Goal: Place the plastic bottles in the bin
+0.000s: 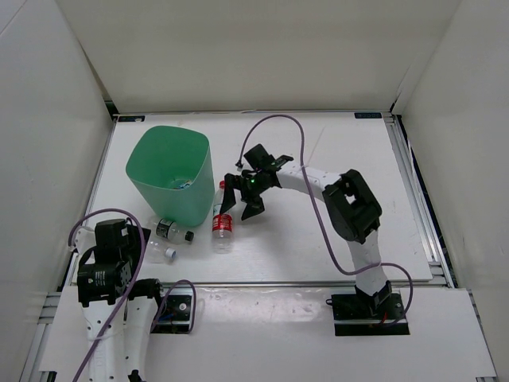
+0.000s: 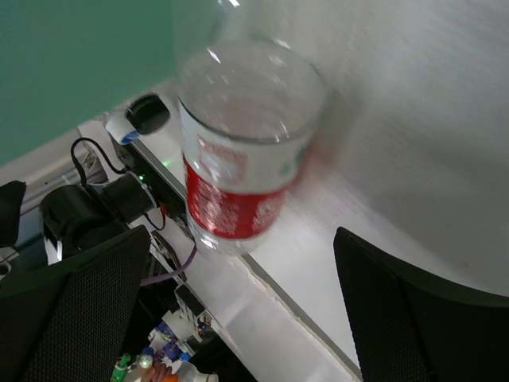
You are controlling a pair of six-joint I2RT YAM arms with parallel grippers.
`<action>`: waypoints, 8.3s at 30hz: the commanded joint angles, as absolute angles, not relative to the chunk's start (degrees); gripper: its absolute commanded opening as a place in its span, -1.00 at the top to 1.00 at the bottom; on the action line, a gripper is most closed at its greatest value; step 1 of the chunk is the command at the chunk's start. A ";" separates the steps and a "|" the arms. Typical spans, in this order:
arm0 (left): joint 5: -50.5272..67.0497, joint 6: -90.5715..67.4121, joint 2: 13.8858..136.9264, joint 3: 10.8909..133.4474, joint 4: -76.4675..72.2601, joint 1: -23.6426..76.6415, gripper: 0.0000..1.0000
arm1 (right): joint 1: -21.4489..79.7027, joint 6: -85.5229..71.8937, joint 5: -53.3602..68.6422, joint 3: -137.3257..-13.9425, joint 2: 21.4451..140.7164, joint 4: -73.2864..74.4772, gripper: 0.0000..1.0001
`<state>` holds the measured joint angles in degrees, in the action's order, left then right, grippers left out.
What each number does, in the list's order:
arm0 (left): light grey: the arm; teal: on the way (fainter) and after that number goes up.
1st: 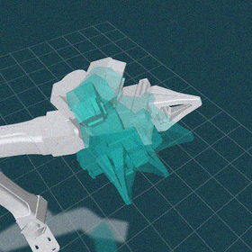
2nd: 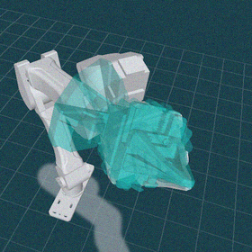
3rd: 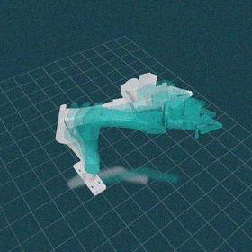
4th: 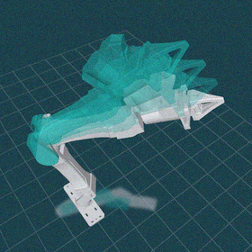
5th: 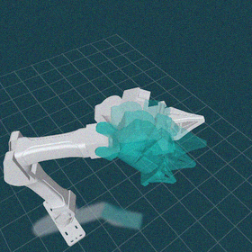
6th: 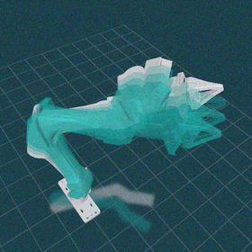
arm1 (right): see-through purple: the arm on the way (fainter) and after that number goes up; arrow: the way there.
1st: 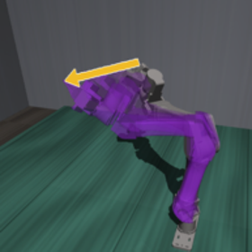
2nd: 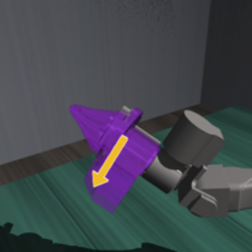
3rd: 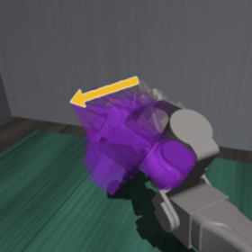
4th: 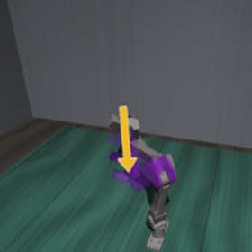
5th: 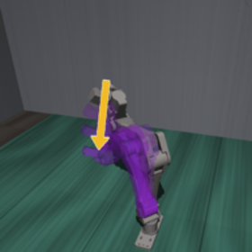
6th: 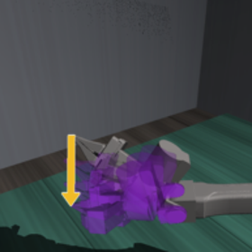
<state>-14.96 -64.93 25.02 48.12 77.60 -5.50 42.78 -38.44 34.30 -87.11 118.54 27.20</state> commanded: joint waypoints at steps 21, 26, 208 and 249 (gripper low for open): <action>-13.19 -67.67 21.88 42.46 79.37 -5.27 -1.00 | 42.89 -36.12 36.30 -86.05 112.25 30.94 0.14; -12.05 -68.29 21.88 41.92 78.23 -5.27 -1.00 | 42.36 -38.04 34.55 -89.82 113.64 30.32 -0.92; -29.63 -90.06 26.65 42.38 61.88 15.03 -1.00 | 58.45 -20.92 -4.49 -106.26 85.87 50.19 -1.00; -13.09 -75.59 26.73 24.76 40.66 3.78 0.09 | 58.45 -18.72 -3.43 -104.68 86.39 54.41 -1.00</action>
<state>-12.19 -77.36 30.98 17.89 30.24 4.08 58.24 -19.09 -4.49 -105.06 85.86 55.99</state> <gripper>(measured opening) 0.618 0.998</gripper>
